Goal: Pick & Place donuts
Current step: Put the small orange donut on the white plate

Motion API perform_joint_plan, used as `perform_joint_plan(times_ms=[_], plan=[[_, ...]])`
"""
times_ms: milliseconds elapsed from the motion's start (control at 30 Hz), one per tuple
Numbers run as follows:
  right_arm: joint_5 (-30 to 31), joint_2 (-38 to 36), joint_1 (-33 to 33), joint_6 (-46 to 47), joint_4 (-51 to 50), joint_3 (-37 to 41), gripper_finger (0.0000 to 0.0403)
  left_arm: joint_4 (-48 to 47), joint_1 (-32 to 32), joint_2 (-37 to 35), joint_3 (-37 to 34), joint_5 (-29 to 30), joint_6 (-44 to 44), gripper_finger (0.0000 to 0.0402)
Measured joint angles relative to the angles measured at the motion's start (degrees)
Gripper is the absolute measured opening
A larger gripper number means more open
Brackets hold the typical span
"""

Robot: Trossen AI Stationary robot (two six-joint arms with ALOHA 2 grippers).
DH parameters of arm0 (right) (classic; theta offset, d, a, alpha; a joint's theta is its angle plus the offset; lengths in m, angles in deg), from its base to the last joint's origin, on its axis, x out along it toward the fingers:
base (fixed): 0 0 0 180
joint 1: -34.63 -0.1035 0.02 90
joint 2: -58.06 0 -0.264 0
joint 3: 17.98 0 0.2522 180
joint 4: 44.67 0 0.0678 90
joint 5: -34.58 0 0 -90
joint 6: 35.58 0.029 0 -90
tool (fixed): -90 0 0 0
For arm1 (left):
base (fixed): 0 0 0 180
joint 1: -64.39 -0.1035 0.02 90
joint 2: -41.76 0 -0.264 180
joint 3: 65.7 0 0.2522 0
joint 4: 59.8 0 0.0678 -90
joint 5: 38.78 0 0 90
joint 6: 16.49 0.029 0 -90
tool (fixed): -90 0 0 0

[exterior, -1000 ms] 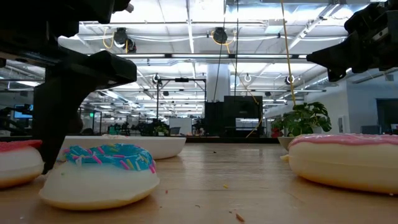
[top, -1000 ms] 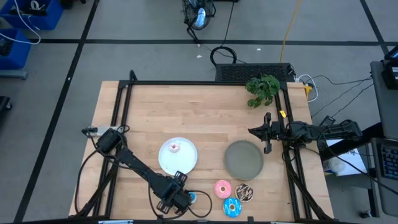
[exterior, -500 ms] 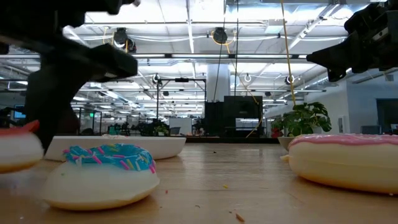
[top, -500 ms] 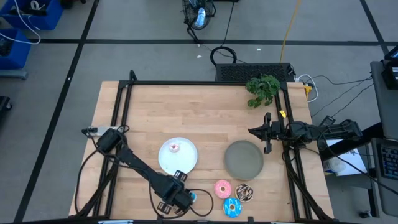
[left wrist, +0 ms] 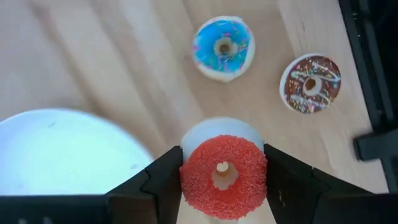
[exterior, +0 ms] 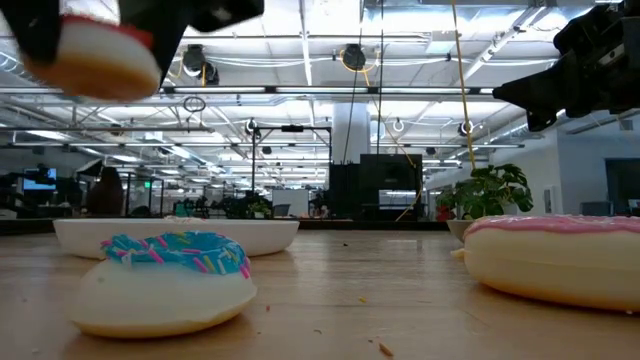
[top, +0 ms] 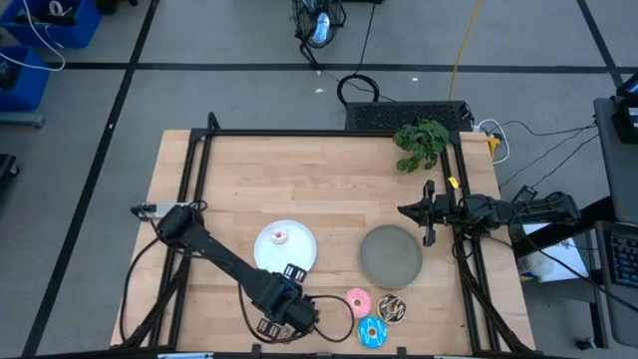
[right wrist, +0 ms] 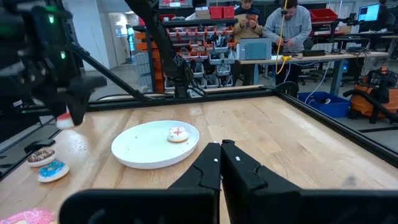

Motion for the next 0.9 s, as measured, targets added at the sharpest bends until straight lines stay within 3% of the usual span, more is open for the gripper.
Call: perform_joint_plan(times_ms=[200,900], plan=[[0.0,0.0,0.0,-0.1,0.0,0.0,0.0000,-7.3,-1.1,0.0,5.1,1.9,-1.2,0.0198],[0.0,0.0,0.0,0.0,0.0,0.0,0.0000,-6.7,-1.3,0.0,3.8,1.6,0.8,0.0198]])
